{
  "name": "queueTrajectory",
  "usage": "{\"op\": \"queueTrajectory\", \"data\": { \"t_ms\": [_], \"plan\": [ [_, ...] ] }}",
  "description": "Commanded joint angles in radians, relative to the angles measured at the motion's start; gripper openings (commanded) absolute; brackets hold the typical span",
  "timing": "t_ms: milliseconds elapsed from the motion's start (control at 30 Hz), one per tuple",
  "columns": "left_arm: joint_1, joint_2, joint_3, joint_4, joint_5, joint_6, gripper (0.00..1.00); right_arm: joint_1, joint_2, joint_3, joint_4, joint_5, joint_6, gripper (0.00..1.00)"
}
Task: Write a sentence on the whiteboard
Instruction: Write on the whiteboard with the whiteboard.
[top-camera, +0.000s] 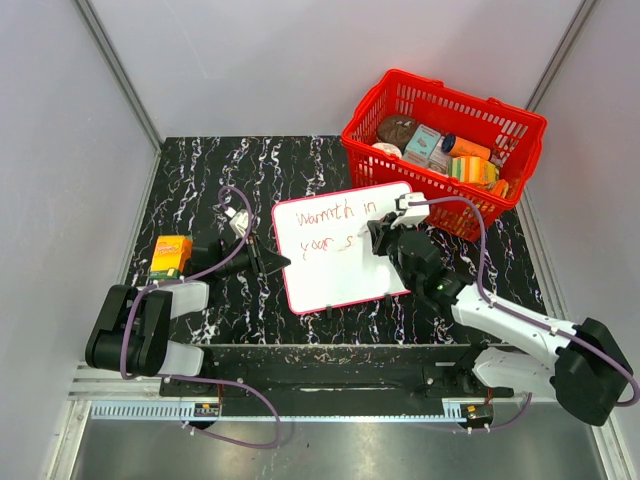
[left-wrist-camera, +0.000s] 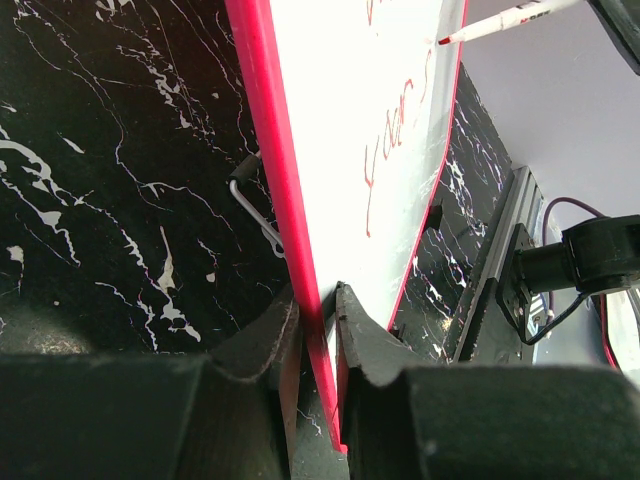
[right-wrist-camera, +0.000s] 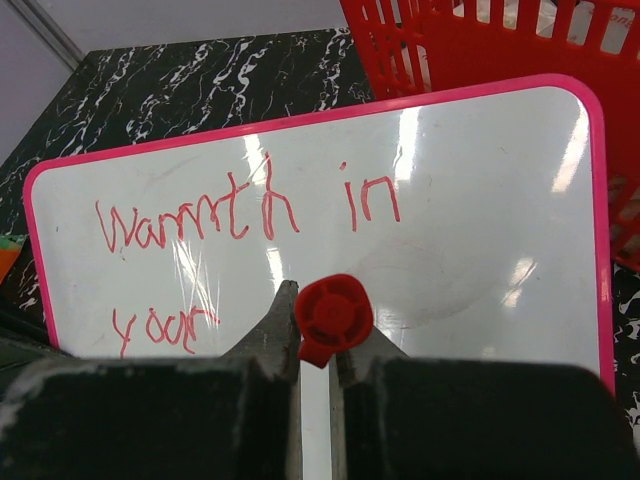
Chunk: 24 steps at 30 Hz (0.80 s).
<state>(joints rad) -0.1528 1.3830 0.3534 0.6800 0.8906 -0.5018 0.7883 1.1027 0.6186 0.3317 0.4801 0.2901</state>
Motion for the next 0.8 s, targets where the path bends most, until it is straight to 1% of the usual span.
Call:
{"op": "queueTrajectory", "data": {
  "t_ms": [0,367,767],
  "plan": [
    [-0.014,-0.01,0.022,0.026,-0.019,0.066,0.0,-0.02,0.025,0.046,0.053,0.006,-0.011,0.0],
    [-0.014,-0.009,0.025,0.024,-0.018,0.066,0.0,-0.021,0.036,0.033,0.05,-0.049,0.015,0.0],
    [-0.014,-0.009,0.025,0.023,-0.022,0.069,0.0,-0.021,0.014,0.02,-0.011,-0.083,0.023,0.0]
  ]
}}
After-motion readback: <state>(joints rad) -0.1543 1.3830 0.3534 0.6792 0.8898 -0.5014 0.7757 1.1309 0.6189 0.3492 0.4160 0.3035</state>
